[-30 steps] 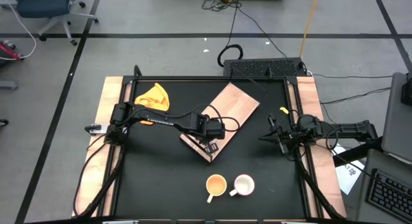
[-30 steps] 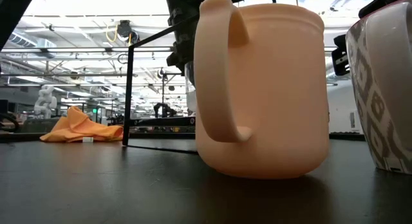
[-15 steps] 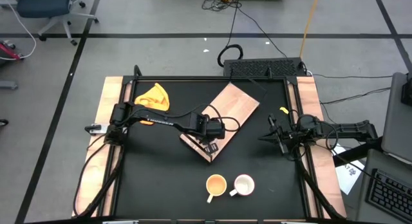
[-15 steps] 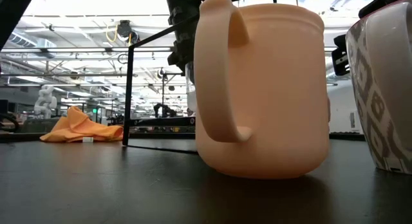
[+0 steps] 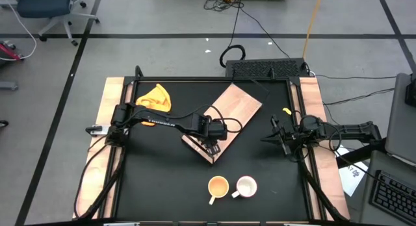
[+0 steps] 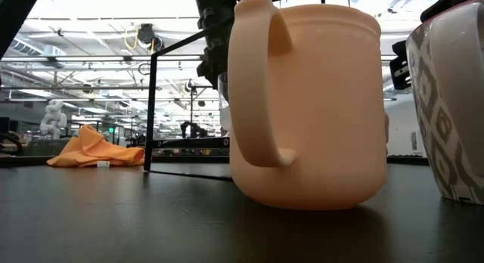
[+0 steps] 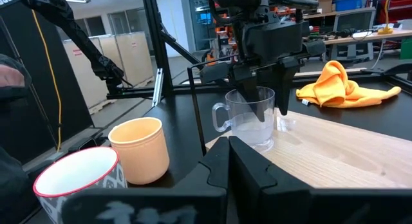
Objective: Stack small to large cups/mugs on shelf
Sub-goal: Put the orange mug on the shelf
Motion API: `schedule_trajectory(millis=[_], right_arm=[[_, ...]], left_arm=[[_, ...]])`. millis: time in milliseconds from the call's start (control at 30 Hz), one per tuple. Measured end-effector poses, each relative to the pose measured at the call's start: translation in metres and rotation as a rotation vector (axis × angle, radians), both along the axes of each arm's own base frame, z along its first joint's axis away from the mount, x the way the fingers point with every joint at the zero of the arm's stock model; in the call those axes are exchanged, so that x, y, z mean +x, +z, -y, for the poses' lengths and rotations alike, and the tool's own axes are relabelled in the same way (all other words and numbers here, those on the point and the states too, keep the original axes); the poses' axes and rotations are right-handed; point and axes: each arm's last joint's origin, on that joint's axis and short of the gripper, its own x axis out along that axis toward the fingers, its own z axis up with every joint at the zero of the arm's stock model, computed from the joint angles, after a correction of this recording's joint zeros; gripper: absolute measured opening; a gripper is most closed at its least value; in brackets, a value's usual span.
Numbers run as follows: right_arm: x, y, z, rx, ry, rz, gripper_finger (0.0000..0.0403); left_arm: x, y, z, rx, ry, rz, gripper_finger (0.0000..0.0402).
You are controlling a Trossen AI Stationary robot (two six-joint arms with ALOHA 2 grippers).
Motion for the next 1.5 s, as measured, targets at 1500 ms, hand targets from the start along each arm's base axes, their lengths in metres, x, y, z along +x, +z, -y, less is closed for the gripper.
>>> schedule_trajectory(millis=[1500], right_arm=[[0.002,-0.002,0.000,0.011,0.001,-0.022,0.0000]], left_arm=[[-0.036,0.098,-0.005,0.076,-0.015,0.185,0.0173]])
